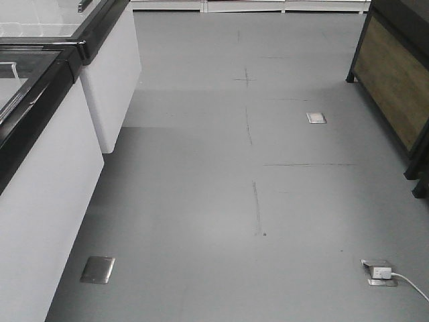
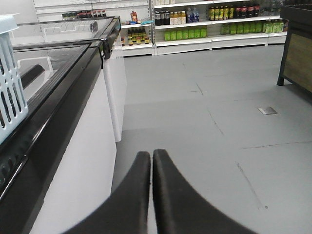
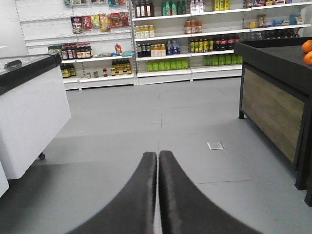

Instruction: Left arm holds basket, right arm returns cookies

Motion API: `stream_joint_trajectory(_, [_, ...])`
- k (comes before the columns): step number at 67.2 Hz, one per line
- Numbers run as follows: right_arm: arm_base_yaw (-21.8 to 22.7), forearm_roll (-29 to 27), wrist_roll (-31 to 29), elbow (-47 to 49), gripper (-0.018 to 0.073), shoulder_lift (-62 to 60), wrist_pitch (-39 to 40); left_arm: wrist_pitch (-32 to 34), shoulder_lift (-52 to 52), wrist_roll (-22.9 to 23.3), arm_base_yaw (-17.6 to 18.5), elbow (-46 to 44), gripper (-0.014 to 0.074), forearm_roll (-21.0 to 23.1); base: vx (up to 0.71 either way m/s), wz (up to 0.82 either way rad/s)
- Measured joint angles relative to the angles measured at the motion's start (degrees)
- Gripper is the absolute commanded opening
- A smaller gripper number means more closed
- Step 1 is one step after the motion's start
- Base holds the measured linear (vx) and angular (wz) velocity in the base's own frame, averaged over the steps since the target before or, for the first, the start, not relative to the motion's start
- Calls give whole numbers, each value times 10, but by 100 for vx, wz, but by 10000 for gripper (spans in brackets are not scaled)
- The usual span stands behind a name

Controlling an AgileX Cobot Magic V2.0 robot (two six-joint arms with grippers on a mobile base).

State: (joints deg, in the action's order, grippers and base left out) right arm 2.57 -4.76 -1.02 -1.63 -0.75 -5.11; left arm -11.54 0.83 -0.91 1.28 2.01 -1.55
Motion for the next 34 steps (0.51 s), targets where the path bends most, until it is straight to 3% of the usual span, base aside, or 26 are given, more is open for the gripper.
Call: stream_joint_trajectory(34, [0, 0, 0, 0, -8, 0, 0, 0, 0, 0, 0, 0, -6, 0, 0, 0])
